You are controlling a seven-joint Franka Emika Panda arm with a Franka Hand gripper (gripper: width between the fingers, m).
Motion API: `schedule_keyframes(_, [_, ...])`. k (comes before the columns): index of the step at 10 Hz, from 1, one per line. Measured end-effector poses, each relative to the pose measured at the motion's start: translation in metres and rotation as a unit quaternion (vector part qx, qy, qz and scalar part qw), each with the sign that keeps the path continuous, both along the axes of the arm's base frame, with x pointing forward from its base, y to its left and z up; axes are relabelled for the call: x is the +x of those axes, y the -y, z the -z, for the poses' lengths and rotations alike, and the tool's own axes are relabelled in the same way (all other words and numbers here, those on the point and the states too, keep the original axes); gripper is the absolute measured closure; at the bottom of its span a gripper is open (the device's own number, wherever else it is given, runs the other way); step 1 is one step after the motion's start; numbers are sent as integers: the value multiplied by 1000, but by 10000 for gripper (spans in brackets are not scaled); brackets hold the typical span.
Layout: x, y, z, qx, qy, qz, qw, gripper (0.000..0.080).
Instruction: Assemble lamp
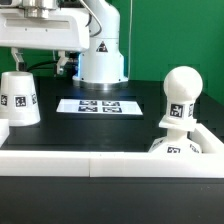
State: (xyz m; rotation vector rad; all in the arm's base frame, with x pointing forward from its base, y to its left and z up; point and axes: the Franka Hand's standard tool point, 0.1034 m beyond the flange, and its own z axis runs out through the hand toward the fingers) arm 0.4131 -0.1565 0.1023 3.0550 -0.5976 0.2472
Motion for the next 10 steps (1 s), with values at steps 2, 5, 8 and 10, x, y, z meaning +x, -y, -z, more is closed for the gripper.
schedule_keyframes(2, [0,0,0,-1,0,-4,1000,100])
schedule_keyframes(5, [2,-1,-1,-1,1,-9,1000,100])
schedule_keyframes(8, [2,-1,0,-1,0,-9,1000,100])
schedule_keyframes(10, [5,3,-3,-9,1,-49,999,100])
